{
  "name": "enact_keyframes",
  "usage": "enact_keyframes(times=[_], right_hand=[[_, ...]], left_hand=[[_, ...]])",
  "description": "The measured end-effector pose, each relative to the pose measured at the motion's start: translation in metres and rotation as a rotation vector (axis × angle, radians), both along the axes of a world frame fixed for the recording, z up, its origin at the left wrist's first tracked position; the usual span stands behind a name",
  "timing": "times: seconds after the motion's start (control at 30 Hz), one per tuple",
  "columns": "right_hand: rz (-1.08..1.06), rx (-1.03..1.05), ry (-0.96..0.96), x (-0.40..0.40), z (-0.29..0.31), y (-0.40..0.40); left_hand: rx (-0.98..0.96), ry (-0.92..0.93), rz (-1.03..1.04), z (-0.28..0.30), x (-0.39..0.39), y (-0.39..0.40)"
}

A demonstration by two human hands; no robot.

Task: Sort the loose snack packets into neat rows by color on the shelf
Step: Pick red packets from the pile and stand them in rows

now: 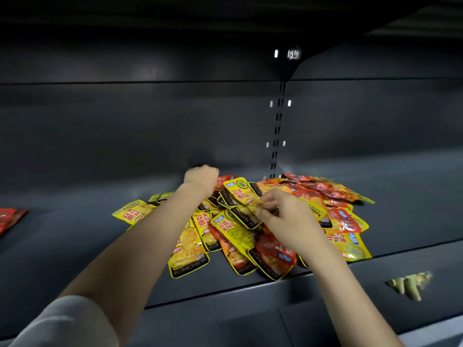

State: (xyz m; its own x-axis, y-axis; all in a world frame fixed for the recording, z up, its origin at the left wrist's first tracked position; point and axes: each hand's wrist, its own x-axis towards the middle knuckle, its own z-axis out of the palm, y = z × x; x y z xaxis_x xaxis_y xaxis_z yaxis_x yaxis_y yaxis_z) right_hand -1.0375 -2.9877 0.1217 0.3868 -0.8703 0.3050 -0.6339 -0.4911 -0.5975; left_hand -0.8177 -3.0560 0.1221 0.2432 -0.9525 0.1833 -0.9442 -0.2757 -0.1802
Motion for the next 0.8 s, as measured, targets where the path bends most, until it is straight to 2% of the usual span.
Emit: enact_keyframes(times=[0.13,0.27,0.33,0.53,0.8], right_hand=[[0.008,-0.049,-0.01,-0.003,0.002,-0.011],[0.02,-0.078,-0.009,0.004,0.008,-0.031],[0.01,-0.089,0.018,0.008,0.012,-0.047],[0.041,0.012,0.224,0.023,0.02,-0.091],[-0.035,0.108,0.404,0.033,0.017,-0.126]], left_hand=[[-0.012,-0.068,0.016,-0.002,0.003,-0.003],[-0.151,-0.055,0.031,0.011,0.008,0.018],[-0.242,0.009,0.047,0.019,0.009,0.036],[-0.516,0.399,0.085,0.022,-0.001,0.096],[-0.726,0.605,0.108,0.005,-0.029,0.14]])
